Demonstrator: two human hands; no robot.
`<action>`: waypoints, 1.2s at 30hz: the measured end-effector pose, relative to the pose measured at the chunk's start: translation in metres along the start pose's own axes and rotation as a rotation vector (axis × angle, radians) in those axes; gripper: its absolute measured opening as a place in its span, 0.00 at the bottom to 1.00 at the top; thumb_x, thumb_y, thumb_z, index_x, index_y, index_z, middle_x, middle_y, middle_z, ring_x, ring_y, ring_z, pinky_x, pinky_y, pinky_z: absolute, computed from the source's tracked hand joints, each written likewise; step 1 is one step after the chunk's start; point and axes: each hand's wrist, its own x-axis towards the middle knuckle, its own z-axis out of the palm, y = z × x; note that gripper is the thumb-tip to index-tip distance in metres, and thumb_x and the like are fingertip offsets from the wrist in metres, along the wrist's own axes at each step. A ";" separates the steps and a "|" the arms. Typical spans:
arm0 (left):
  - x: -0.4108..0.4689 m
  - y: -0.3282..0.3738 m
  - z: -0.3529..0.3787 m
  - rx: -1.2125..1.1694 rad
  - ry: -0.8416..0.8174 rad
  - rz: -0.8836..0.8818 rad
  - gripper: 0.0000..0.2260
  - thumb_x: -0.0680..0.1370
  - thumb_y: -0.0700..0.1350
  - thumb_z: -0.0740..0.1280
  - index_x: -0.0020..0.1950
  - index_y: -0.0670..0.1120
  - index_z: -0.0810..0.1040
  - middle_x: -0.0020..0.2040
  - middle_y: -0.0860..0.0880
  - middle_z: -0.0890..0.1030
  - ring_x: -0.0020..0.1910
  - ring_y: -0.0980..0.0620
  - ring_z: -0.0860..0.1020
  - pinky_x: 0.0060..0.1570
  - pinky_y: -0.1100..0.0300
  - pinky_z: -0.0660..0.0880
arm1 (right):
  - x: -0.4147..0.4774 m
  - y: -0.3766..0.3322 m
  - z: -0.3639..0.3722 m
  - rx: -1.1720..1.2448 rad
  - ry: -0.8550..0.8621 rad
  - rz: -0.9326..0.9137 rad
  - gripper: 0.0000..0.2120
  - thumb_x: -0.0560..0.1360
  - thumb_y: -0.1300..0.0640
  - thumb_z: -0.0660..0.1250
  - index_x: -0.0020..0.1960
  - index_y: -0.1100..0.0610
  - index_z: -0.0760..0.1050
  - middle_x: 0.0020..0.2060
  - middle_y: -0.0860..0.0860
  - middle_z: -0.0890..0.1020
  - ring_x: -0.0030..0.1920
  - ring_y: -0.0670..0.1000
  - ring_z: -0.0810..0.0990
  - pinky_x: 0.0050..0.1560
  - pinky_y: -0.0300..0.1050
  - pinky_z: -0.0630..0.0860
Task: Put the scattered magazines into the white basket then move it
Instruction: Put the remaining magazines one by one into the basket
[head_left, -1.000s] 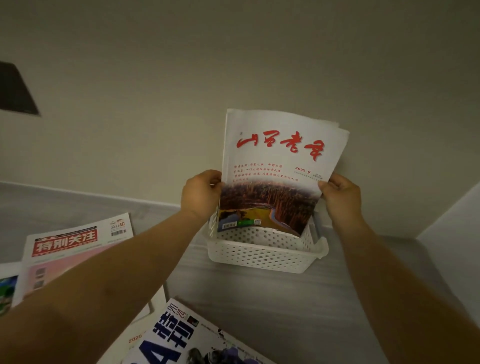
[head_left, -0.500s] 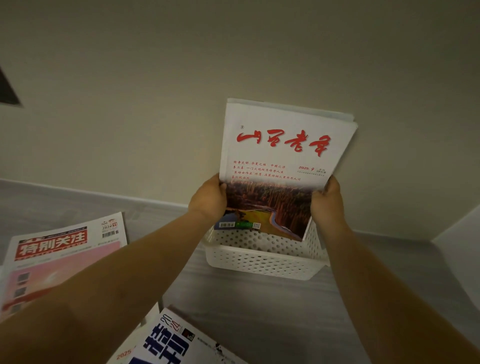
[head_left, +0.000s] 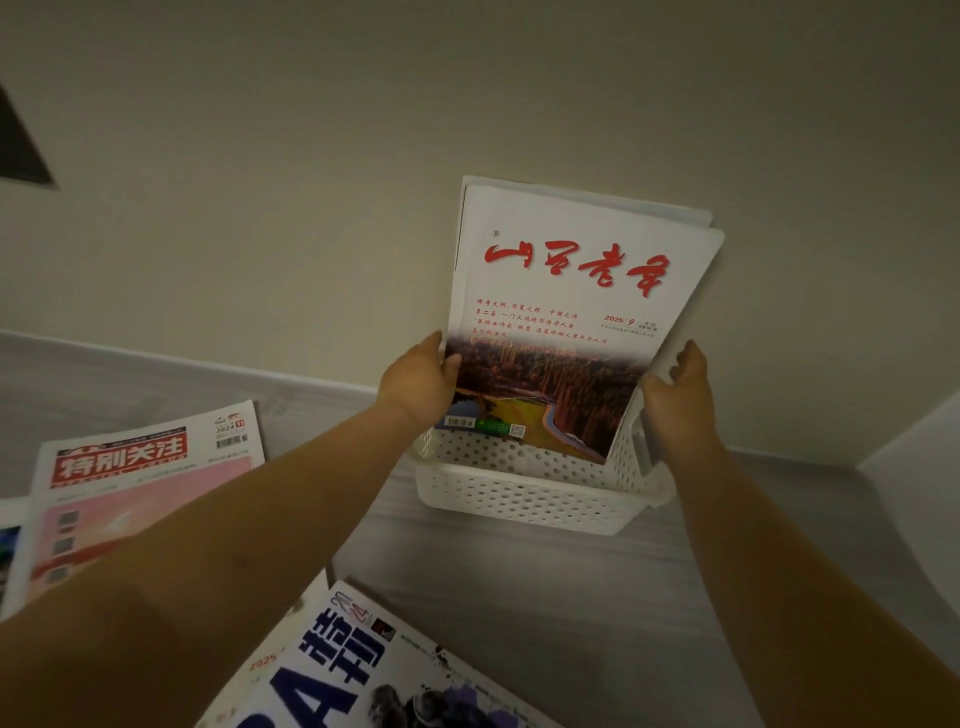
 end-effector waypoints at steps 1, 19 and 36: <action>-0.010 -0.003 -0.003 -0.022 0.002 -0.005 0.20 0.79 0.47 0.53 0.69 0.40 0.61 0.68 0.40 0.69 0.66 0.41 0.68 0.64 0.51 0.66 | -0.007 0.001 -0.003 -0.045 0.044 -0.008 0.28 0.76 0.64 0.57 0.72 0.56 0.50 0.73 0.56 0.59 0.72 0.56 0.59 0.69 0.52 0.60; -0.319 -0.114 -0.042 -0.287 -0.078 -0.504 0.21 0.75 0.30 0.59 0.67 0.41 0.66 0.72 0.40 0.63 0.70 0.42 0.62 0.71 0.50 0.56 | -0.291 0.099 -0.019 -0.961 -0.526 -0.444 0.24 0.71 0.38 0.56 0.61 0.49 0.73 0.65 0.50 0.74 0.73 0.41 0.52 0.70 0.38 0.34; -0.334 -0.135 -0.075 -1.180 -0.214 -0.599 0.12 0.67 0.44 0.67 0.48 0.44 0.80 0.43 0.43 0.86 0.44 0.43 0.83 0.42 0.52 0.76 | -0.284 0.116 -0.019 -1.005 -0.587 -0.319 0.27 0.77 0.40 0.44 0.72 0.47 0.42 0.75 0.48 0.41 0.74 0.49 0.37 0.69 0.46 0.32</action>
